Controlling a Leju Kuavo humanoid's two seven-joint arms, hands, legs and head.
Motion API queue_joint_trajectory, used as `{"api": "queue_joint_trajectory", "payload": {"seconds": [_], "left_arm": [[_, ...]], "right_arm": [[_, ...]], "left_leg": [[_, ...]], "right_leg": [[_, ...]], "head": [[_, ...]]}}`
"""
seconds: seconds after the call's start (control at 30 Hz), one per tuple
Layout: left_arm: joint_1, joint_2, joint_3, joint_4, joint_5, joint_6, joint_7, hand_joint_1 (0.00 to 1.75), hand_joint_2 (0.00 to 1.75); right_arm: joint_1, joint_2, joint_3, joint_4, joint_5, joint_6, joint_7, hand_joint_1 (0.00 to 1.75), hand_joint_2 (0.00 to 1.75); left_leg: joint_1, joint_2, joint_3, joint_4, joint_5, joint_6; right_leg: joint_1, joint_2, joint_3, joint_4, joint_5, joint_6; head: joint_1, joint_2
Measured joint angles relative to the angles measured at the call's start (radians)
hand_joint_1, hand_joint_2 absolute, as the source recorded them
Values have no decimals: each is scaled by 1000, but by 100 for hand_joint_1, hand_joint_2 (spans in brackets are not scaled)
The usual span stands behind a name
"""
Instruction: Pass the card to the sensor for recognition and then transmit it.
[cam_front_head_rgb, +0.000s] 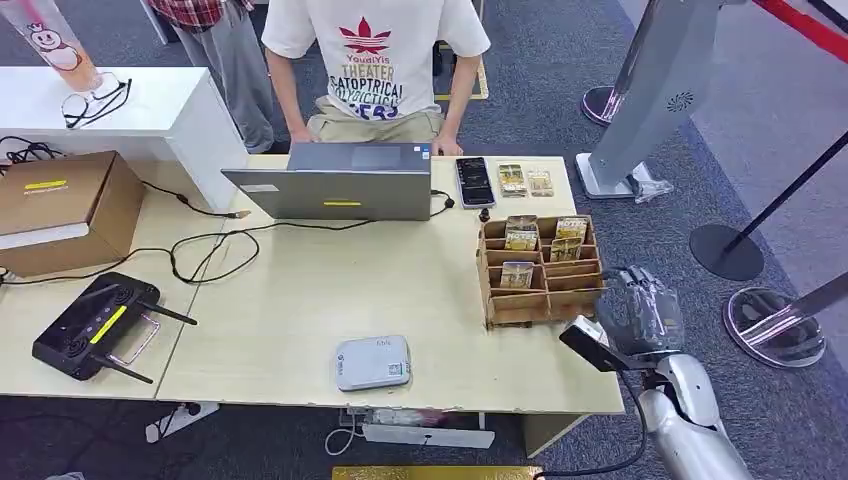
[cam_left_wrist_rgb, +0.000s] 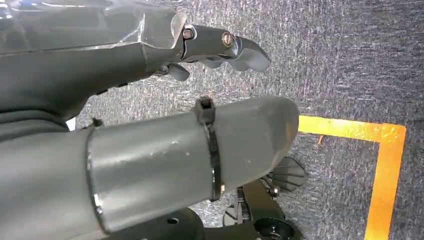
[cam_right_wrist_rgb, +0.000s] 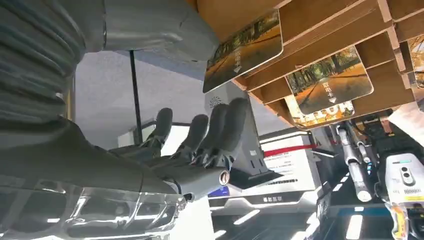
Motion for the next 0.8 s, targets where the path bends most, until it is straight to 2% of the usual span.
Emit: {"api": "queue_joint_trajectory", "payload": {"seconds": [0.1, 0.27, 0.47, 0.57, 0.8], "left_arm": [[0, 0, 0, 0, 0, 0, 0, 0, 0], [0, 0, 0, 0, 0, 0, -3, 0, 0], [0, 0, 0, 0, -3, 0, -3, 0, 0], [0, 0, 0, 0, -6, 0, -3, 0, 0], [0, 0, 0, 0, -8, 0, -3, 0, 0]], "right_arm": [[0, 0, -1, 2, 0, 2, -3, 87, 175], [-5, 1, -1, 6, 3, 10, -6, 94, 175], [-15, 8, -1, 15, 15, 12, -6, 87, 175], [-17, 10, -1, 17, 15, 12, -6, 106, 175], [-16, 10, -1, 19, 15, 11, -6, 106, 175]], "left_leg": [[0, 0, 0, 0, 0, 0], [0, 0, 0, 0, 0, 0], [0, 0, 0, 0, 0, 0], [0, 0, 0, 0, 0, 0], [0, 0, 0, 0, 0, 0]], "right_leg": [[0, 0, 0, 0, 0, 0], [0, 0, 0, 0, 0, 0], [0, 0, 0, 0, 0, 0], [0, 0, 0, 0, 0, 0], [0, 0, 0, 0, 0, 0]], "head": [[0, 0], [0, 0], [0, 0], [0, 0], [0, 0]]}}
